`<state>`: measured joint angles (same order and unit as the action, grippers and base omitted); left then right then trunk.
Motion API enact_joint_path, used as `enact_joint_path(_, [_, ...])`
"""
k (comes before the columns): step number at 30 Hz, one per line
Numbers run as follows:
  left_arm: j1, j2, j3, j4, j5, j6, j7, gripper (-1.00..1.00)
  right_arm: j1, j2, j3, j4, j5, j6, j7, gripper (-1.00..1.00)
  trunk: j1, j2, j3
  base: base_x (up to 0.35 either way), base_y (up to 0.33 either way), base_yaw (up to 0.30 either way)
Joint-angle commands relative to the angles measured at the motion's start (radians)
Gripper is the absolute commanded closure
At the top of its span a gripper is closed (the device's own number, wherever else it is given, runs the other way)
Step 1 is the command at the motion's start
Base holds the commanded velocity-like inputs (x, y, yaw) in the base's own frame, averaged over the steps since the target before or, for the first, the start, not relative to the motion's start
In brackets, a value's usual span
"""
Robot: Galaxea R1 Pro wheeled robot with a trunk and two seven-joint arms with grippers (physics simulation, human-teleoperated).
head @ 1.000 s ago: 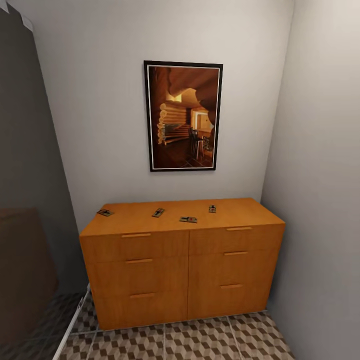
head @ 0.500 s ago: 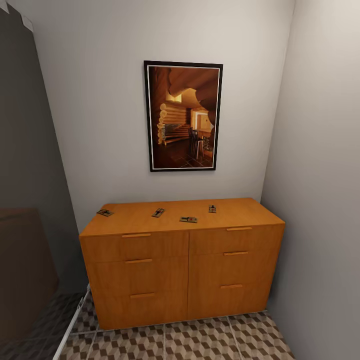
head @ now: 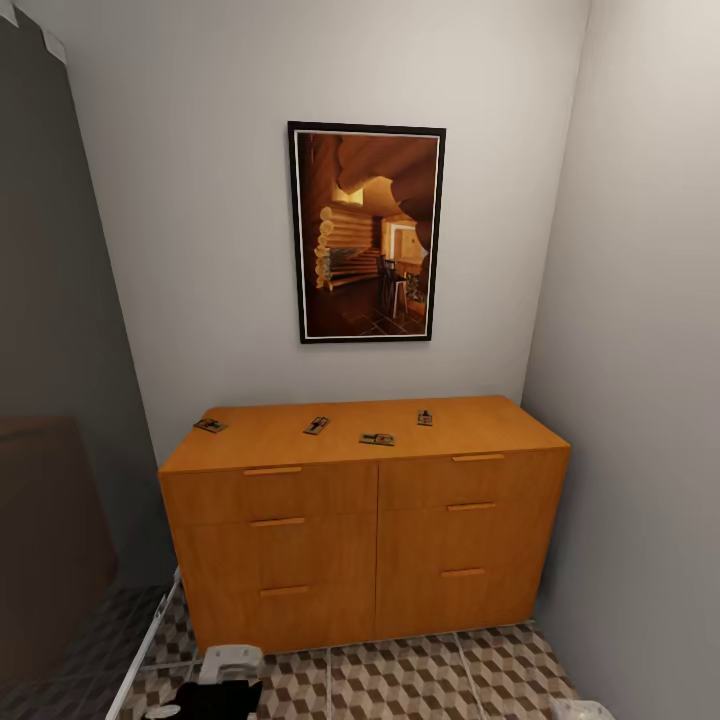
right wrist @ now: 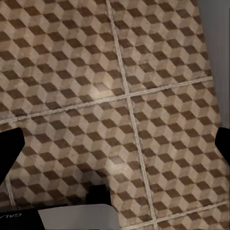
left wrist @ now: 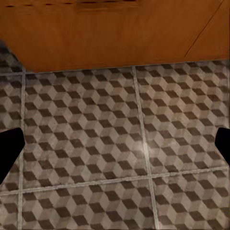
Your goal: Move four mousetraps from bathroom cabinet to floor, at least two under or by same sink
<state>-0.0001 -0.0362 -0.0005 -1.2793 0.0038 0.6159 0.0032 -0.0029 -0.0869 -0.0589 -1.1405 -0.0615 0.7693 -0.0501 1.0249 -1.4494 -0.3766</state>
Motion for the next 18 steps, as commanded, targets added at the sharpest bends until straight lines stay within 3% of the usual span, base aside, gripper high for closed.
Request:
enact_joint_path(1, [0.000,0.000,0.000,-0.003,0.000,0.005,0.000,-1.00,0.000,0.000,0.000,-0.003,-0.007,0.005,-0.005,-1.00,0.000,-0.001,-0.001,0.000,0.000,0.000])
enact_joint_path(2, [0.000,0.000,-0.001,-0.068,0.000,0.037,0.002,-1.00,0.000,-0.003,-0.001,-0.076,-0.007,0.046,-0.021,-1.00,0.000,-0.001,-0.001,0.000,0.000,0.000])
enact_joint_path(6, [-0.001,0.000,-0.002,-0.158,0.000,0.092,0.003,-1.00,-0.001,-0.007,-0.005,-0.188,-0.006,0.111,-0.050,-1.00,0.000,-0.001,-0.001,0.000,0.000,0.000])
enact_joint_path(11, [-0.029,-0.003,-0.003,-0.225,-0.001,0.173,0.004,-1.00,-0.021,-0.009,-0.009,-0.335,-0.005,0.222,-0.105,-1.00,0.000,-0.001,-0.001,0.000,0.000,0.000])
enact_joint_path(14, [-0.074,-0.004,-0.004,-0.240,-0.001,0.207,0.004,-1.00,-0.068,-0.008,-0.010,-0.374,-0.005,0.277,-0.132,-1.00,0.000,-0.001,-0.001,0.000,0.000,0.000])
enact_joint_path(17, [-0.121,-0.004,-0.004,-0.248,-0.001,0.226,0.004,-1.00,-0.123,-0.006,-0.011,-0.388,-0.005,0.278,-0.148,-1.00,0.000,-0.001,-0.001,0.000,0.000,0.000])
enact_joint_path(18, [-0.153,-0.004,-0.004,-0.252,-0.001,0.233,0.004,-1.00,-0.172,-0.006,-0.011,-0.394,-0.004,0.278,-0.155,-1.00,0.000,-0.001,-0.001,0.000,0.000,0.000])
